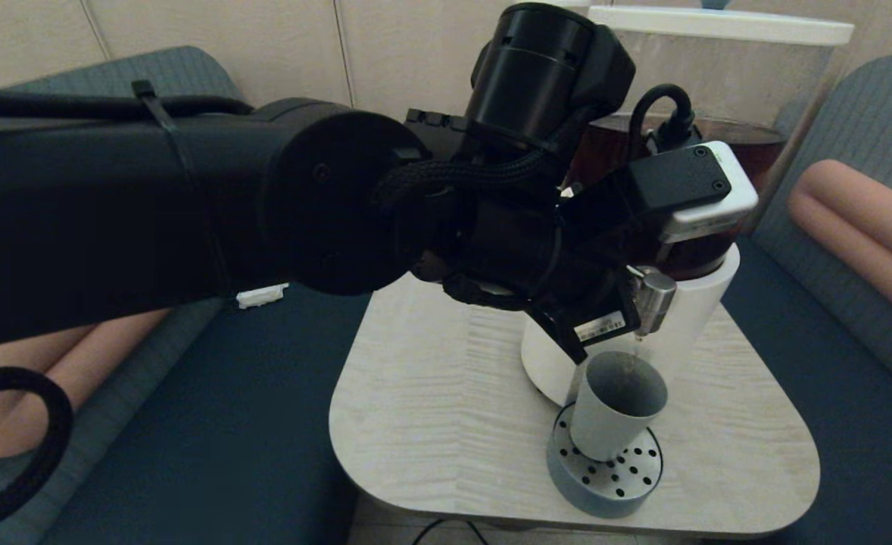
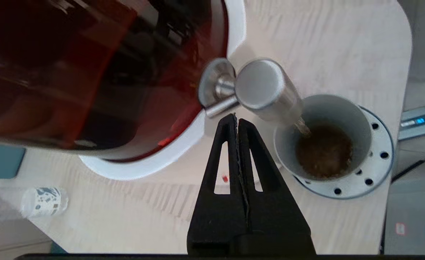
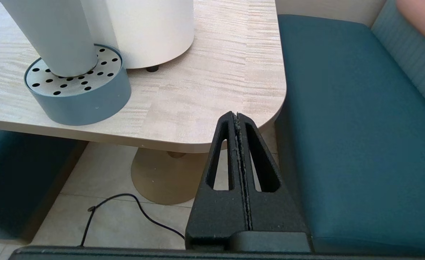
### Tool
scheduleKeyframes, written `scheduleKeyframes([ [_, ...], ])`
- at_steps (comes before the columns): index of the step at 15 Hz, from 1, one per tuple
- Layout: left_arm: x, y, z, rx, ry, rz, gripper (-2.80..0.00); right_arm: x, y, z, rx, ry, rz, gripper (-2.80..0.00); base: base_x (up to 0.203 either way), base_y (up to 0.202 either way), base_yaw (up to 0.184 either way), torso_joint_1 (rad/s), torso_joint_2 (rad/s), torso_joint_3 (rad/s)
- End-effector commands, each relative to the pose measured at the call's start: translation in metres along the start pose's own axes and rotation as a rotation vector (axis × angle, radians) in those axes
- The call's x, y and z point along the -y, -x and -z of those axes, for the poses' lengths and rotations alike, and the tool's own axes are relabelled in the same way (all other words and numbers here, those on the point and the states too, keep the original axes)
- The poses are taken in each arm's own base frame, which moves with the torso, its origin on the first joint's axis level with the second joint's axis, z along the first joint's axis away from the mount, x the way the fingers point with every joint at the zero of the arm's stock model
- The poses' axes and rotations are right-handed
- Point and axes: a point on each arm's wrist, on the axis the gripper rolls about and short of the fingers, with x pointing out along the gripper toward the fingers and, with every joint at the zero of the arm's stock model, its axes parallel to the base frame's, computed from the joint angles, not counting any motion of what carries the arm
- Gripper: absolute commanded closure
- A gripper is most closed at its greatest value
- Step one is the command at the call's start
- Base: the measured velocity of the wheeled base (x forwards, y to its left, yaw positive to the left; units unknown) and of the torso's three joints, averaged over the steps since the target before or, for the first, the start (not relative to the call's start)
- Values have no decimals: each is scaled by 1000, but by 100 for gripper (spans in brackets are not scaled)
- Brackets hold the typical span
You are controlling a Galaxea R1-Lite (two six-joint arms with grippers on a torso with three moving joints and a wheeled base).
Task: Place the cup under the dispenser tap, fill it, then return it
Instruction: Turn off the faucet
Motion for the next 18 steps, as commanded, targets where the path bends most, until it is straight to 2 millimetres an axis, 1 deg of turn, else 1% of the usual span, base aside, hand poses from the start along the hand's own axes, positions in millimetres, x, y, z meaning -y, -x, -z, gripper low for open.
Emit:
scheduleKeyframes([
  [1,1,-4,1,-2,-6,3,0,0,0,0,1,0,0,0,0,0,0,0,0,0],
  [5,1,-7,2,4,-7,0,0,0,0,0,1,0,0,0,0,0,0,0,0,0],
  [13,-1,-8,0,26,-12,-21,0,0,0,0,1,0,0,0,0,0,0,0,0,0],
  [18,0,-14,-1,61,-16,-24,0,0,0,0,1,0,0,0,0,0,0,0,0,0],
])
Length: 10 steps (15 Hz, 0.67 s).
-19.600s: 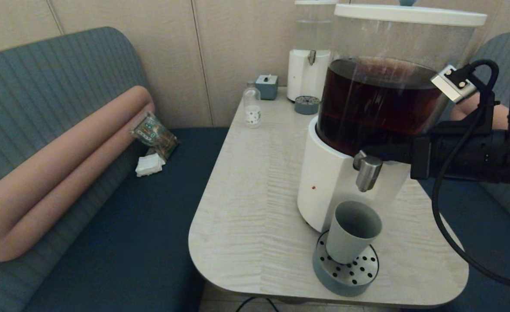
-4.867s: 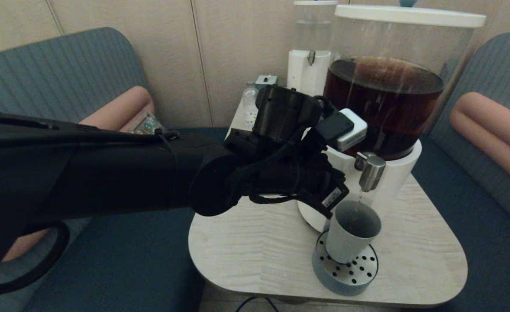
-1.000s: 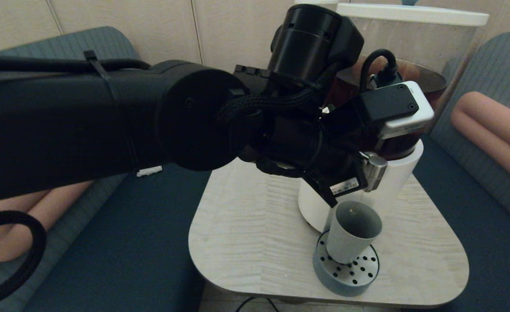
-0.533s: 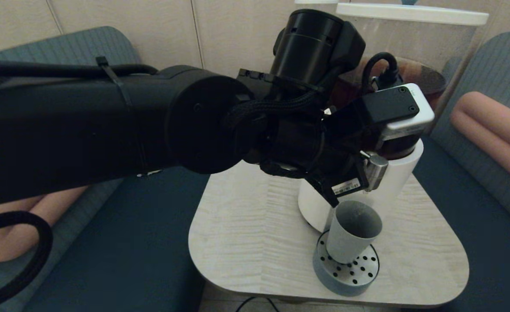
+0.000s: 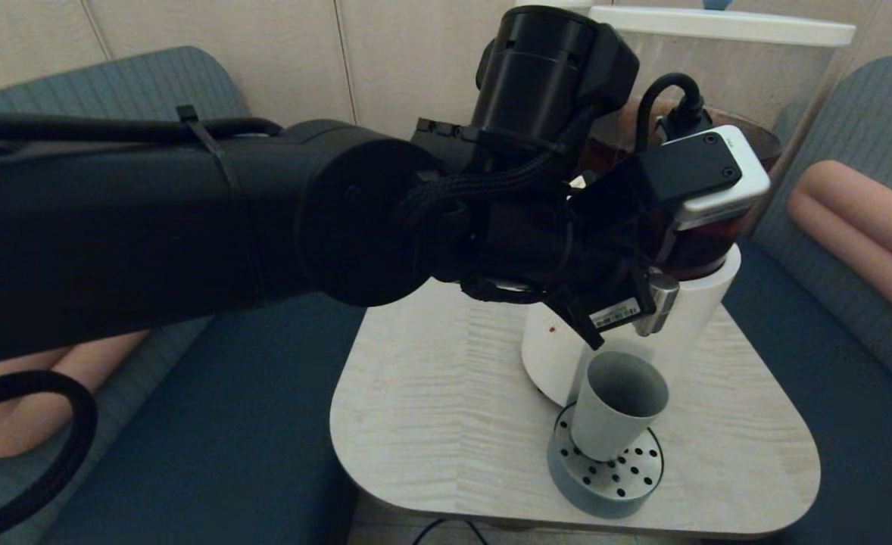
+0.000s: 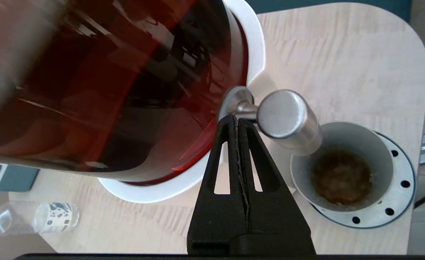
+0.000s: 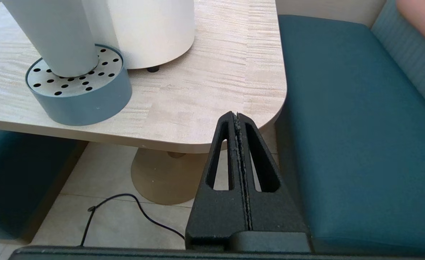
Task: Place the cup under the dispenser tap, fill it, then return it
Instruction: Turn off the faucet
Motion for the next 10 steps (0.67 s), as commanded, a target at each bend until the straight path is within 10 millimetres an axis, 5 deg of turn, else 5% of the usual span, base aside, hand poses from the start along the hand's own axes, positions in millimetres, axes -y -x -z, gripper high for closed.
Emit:
scheduleKeyframes([
  [1,3,-3,2,-10,-3,14,0,0,0,0,1,0,0,0,0,0,0,0,0,0],
  [10,4,-8,5,-16,0,19,0,0,0,0,1,0,0,0,0,0,0,0,0,0],
])
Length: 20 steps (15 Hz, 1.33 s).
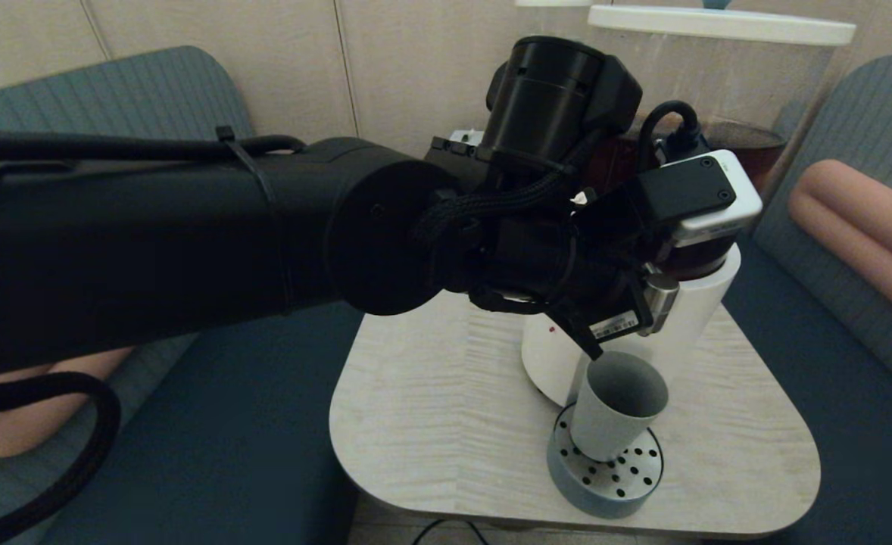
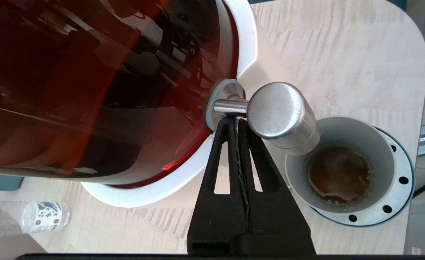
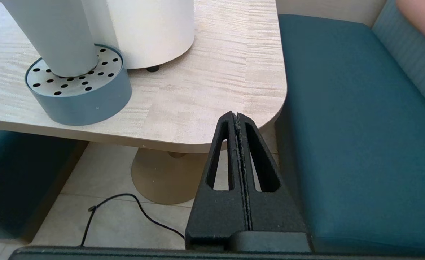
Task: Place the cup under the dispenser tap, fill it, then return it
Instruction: Turn off the faucet, then place the cup next to the water dispenser
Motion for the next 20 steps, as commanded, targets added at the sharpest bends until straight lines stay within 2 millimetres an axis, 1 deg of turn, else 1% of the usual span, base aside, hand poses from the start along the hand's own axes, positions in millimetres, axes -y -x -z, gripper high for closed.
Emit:
scheduleKeyframes([
  [1,0,-1,0,-1,-3,2,0,0,0,0,2,0,0,0,0,0,0,0,0,0],
  [8,1,3,2,-16,6,4,0,0,0,0,2,0,0,0,0,0,0,0,0,0],
  [10,-1,11,4,-31,14,1,0,0,0,0,2,0,0,0,0,0,0,0,0,0],
  [12,-8,22,7,-41,25,-25,0,0,0,0,2,0,-1,0,0,0,0,0,0,0],
  [15,-23,54,15,-88,45,-103,0,0,0,0,2,0,-2,0,0,0,0,0,0,0],
  [16,-29,67,20,-102,62,-128,0,0,0,0,2,0,0,0,0,0,0,0,0,0],
  [17,-36,86,24,-106,97,-161,0,0,0,0,2,0,0,0,0,0,0,0,0,0],
  [18,-41,105,26,-102,157,-193,0,0,0,0,2,0,0,0,0,0,0,0,0,0],
  [20,-46,143,35,-60,382,-226,0,0,0,0,2,0,0,0,0,0,0,0,0,0],
])
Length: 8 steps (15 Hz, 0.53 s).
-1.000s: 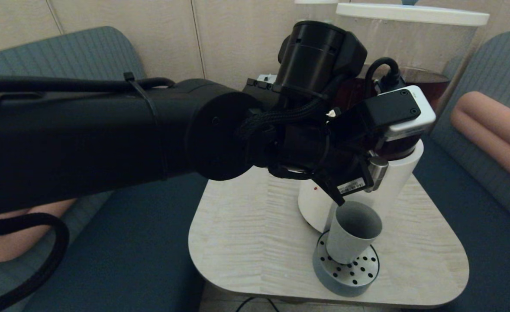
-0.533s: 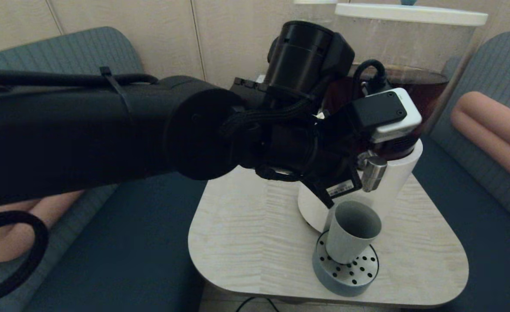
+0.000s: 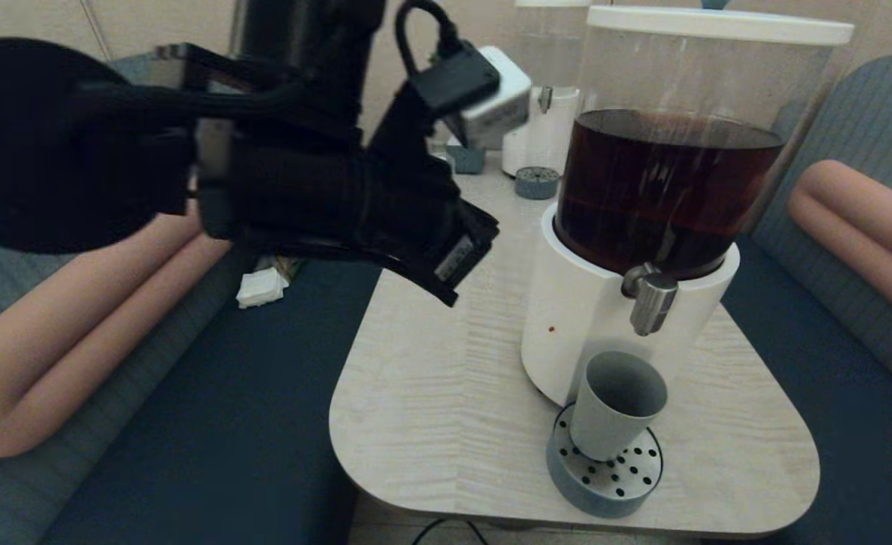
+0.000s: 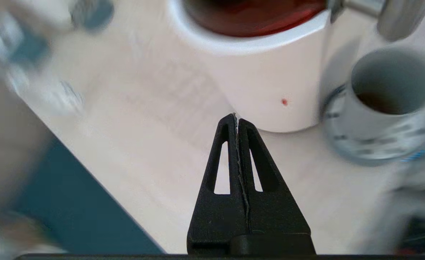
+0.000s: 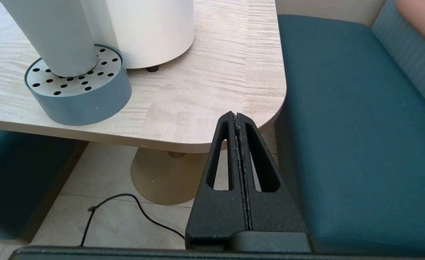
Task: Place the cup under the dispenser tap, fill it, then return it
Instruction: Place the cup next to the water dispenser
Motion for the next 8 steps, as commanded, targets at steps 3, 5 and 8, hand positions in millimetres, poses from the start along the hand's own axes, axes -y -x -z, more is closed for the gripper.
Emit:
scheduleKeyframes([
  [3,-17,75,16,163,481,26,0,0,0,0,1,0,0,0,0,0,0,0,0,0],
  [5,-17,76,37,251,545,13,0,0,0,0,1,0,0,0,0,0,0,0,0,0],
  [8,-8,53,75,372,577,1,0,0,0,0,1,0,0,0,0,0,0,0,0,0],
])
